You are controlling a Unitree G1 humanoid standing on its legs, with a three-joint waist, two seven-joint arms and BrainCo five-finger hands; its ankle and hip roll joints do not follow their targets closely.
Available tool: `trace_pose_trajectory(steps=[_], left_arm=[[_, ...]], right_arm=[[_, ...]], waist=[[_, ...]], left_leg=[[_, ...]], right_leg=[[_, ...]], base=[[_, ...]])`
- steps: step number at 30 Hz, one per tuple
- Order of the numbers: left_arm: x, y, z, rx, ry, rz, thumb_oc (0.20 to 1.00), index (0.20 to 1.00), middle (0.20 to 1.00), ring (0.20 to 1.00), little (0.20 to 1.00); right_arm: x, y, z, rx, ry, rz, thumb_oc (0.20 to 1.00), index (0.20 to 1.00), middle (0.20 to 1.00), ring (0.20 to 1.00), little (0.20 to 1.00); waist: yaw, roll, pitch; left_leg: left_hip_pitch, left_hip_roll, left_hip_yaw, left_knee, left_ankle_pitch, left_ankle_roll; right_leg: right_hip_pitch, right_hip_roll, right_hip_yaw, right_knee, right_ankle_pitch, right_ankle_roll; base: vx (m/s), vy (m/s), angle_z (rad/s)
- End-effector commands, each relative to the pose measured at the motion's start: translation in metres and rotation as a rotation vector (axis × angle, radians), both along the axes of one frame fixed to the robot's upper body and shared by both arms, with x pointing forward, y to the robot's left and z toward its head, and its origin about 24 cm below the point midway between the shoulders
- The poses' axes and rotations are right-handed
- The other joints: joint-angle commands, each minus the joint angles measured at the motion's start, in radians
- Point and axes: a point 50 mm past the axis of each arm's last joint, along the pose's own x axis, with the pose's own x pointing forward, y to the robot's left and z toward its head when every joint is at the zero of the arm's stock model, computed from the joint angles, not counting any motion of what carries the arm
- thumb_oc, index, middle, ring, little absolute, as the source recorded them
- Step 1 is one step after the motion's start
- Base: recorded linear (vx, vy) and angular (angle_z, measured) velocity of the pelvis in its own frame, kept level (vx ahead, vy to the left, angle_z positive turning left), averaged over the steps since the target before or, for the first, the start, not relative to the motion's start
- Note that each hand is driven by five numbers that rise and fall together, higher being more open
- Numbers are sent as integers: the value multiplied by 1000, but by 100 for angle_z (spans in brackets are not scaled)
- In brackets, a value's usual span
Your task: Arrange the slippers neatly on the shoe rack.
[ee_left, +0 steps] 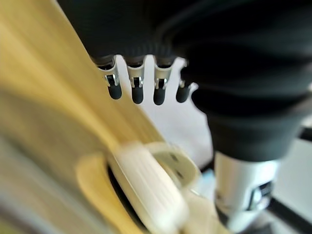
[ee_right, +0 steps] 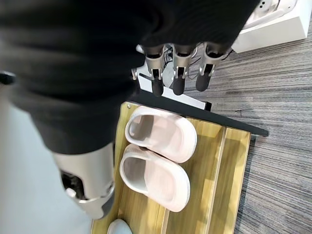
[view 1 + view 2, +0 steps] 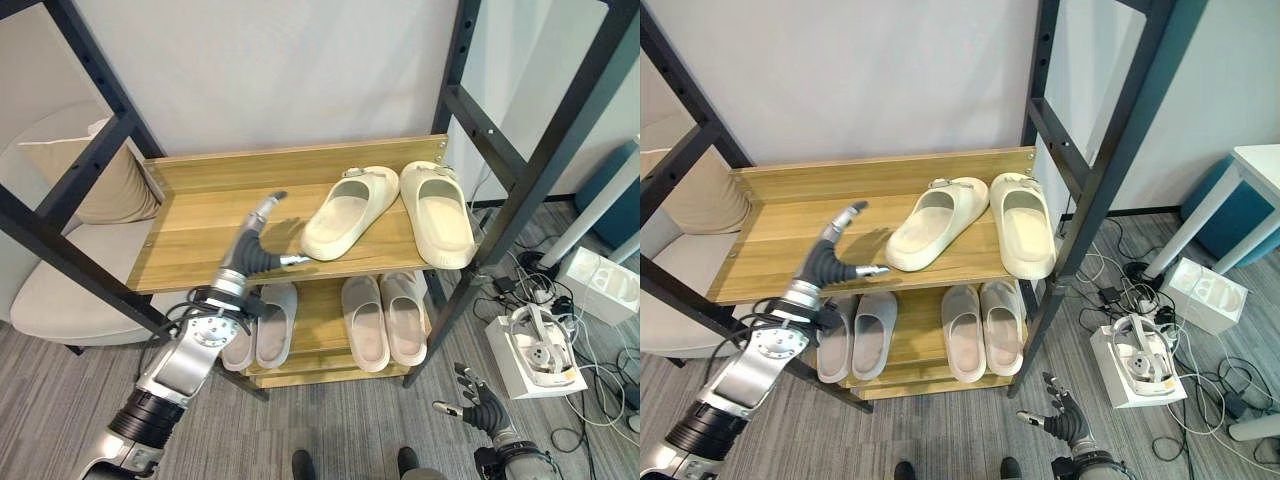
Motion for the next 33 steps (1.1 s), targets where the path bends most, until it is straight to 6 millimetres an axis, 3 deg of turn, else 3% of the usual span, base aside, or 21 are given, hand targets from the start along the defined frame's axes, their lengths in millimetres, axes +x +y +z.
trace_pose_trajectory(steps=[1,6,16,22,26,27,29,30,31,33], left_arm=[[20,-2,41,-249,-41,-129,1000,1000,1000,1000,1000],[18,-19,34,-414,171,-305,1000,1000,1000,1000,1000],[21,-50,37,-474,240,-400,1000,1000,1000,1000,1000],[32,-63,30,-516,259,-364,1000,1000,1000,1000,1000],[39,-56,30,-483,194,-270,1000,1000,1000,1000,1000],[42,-45,35,-496,101,-173,1000,1000,1000,1000,1000],[28,-26,63,-615,-57,-181,1000,1000,1000,1000,1000],[27,-25,63,-615,-57,-180,1000,1000,1000,1000,1000],[16,-23,82,-668,-135,-259,1000,1000,1000,1000,1000],[7,-23,91,-695,-178,-311,1000,1000,1000,1000,1000]], right_arm=[[10,-3,16,-16,-77,21,1000,1000,1000,1000,1000],[8,-2,17,-16,-60,64,1000,1000,1000,1000,1000],[3,2,13,-9,-27,110,1000,1000,1000,1000,1000],[2,4,10,-9,-11,114,1000,1000,1000,1000,1000],[3,5,8,-4,-14,99,1000,1000,1000,1000,1000],[6,7,7,3,-26,86,1000,1000,1000,1000,1000],[10,6,9,7,-48,69,1000,1000,1000,1000,1000],[10,6,9,7,-48,70,1000,1000,1000,1000,1000],[10,6,10,17,-54,78,1000,1000,1000,1000,1000],[9,6,11,27,-56,86,1000,1000,1000,1000,1000]], waist=[[-12,-6,19],[-32,-1,19],[-58,2,17],[-69,2,18],[-67,-2,20],[-59,-7,19],[-40,-13,18],[-42,-13,18],[-33,-18,17],[-30,-19,16]], left_leg=[[79,62,-9,1,-112,-48],[78,63,2,1,-106,-49],[82,67,20,1,-105,-52],[83,68,24,1,-105,-51],[81,68,23,1,-105,-50],[82,67,19,1,-105,-49],[80,66,6,1,-103,-50],[80,66,6,1,-103,-50],[80,66,2,1,-103,-50],[80,66,0,1,-104,-51]], right_leg=[[-42,-17,-27,-5,-14,51],[-49,-17,-21,-5,-4,55],[-60,-15,-3,-5,-2,58],[-64,-14,1,-5,-4,57],[-64,-15,1,-5,-4,55],[-60,-15,0,-5,-7,53],[-50,-15,-11,-5,-11,49],[-49,-15,-12,-5,-12,49],[-47,-15,-17,-5,-13,49],[-45,-16,-19,-5,-14,50]], base=[[0,0,0],[-5,-4,2],[-1,-4,-7],[3,-3,-2],[2,-3,-2],[14,-8,-3],[0,0,0],[0,0,0],[3,7,5],[12,19,11]])
